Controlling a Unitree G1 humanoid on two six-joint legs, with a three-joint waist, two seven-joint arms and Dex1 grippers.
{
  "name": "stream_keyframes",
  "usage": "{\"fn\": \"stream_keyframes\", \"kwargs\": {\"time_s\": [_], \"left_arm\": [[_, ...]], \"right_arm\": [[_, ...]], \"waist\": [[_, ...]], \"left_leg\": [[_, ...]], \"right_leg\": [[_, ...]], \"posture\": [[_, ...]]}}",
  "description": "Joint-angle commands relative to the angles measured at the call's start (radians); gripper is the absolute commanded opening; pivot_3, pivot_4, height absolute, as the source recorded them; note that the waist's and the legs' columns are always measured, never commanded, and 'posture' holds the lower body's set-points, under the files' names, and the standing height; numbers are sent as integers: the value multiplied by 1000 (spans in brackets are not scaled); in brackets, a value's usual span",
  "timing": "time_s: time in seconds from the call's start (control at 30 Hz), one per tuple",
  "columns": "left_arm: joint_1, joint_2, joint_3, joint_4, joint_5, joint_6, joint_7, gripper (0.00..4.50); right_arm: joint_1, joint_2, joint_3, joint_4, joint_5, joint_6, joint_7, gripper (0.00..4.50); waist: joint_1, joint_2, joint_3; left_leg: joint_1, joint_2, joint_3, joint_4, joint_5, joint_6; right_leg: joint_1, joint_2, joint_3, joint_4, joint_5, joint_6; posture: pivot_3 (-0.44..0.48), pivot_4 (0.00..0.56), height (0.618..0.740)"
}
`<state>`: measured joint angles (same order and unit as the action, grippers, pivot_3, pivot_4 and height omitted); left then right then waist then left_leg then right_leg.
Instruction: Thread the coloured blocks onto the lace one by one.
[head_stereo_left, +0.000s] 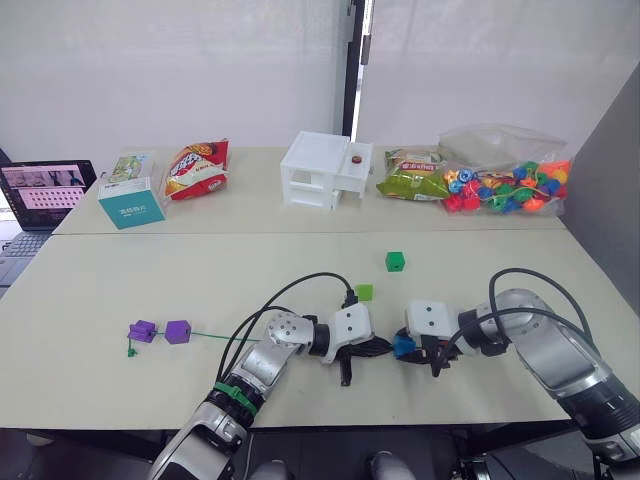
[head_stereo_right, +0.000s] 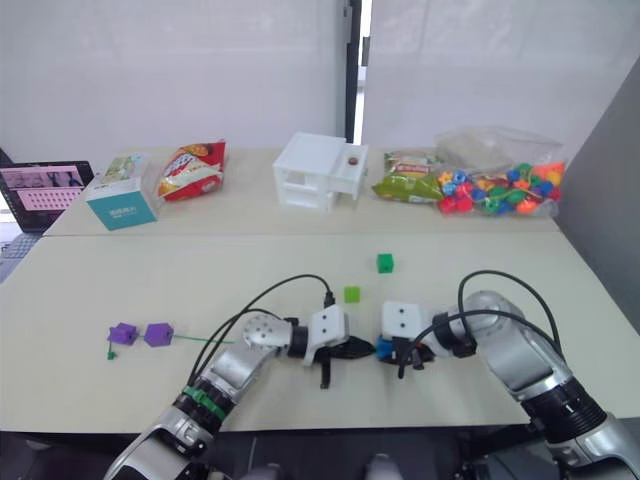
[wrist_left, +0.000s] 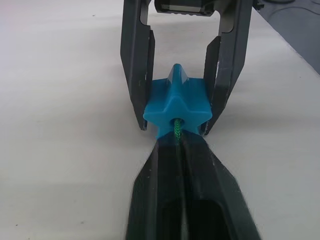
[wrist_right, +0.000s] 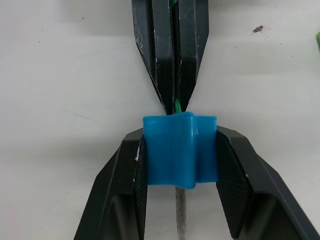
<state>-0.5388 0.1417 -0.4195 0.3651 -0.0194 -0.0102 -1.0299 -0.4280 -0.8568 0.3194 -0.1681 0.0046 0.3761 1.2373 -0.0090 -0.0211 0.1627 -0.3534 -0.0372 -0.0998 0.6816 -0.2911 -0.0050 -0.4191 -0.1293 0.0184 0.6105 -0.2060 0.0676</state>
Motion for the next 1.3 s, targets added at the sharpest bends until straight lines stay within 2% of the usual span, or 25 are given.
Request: {"fn": "stream_keyframes", "kwargs": {"time_s": [0.03,0.1,0.2,0.3,0.33,0.67,0.8,0.93,1.13,1.3], "left_arm": [[3,3,-3,-23,-5,-11,-4,1540],[13,21,7,-44,-13,-7,-13,2170],[29,40,19,-74,-34,7,-24,3192],[48,59,19,-110,-59,39,-50,4171],[51,61,20,-116,-62,39,-49,4467],[7,-5,9,-40,-51,-50,-14,4467],[-19,-34,-9,3,-41,-62,-18,4467],[-76,-85,-50,100,22,-102,10,4467],[-86,-116,-48,145,23,-124,4,4467],[-99,-116,-45,154,22,-141,-10,2976]], "right_arm": [[-3,10,1,-13,-2,18,-12,1353],[-4,7,-12,-22,11,27,-8,2404],[2,-16,-32,-28,24,13,5,3408],[34,-71,-111,-57,75,0,26,4449],[50,-89,-139,-75,98,11,34,4500],[254,-224,-361,-252,248,184,10,4500],[305,-235,-406,-299,271,232,-28,4500],[380,-229,-460,-354,269,267,-93,4500],[431,-226,-474,-392,261,265,-143,4500],[450,-218,-436,-400,235,234,-185,4500]], "waist": [[-1,0,0],[-1,0,0],[-2,0,0],[1,0,0],[4,0,0],[21,0,0],[20,0,0],[27,-1,0],[21,-1,1],[21,-1,1]], "left_leg": [[0,0,0,0,0,0],[0,0,0,0,0,0],[-1,0,0,-1,0,0],[-1,0,0,-1,0,0],[-2,0,0,-1,0,0],[-2,0,0,-1,0,1],[-2,0,1,-1,0,1],[-3,0,1,0,0,1],[-3,0,1,0,-1,1],[-3,0,1,1,0,1]], "right_leg": [[0,0,0,0,0,0],[0,0,0,0,0,0],[-2,0,0,0,0,0],[-3,0,0,0,0,0],[-3,0,0,0,0,0],[-2,0,0,-1,0,0],[-2,0,0,-1,0,0],[-1,0,0,-1,0,0],[-2,0,0,-1,0,0],[-1,0,0,-1,0,0]], "posture": [[0,150,740],[0,150,740],[0,150,740],[0,150,740],[0,150,740],[0,150,740],[0,150,740],[0,150,740],[0,150,740],[0,150,740]]}}
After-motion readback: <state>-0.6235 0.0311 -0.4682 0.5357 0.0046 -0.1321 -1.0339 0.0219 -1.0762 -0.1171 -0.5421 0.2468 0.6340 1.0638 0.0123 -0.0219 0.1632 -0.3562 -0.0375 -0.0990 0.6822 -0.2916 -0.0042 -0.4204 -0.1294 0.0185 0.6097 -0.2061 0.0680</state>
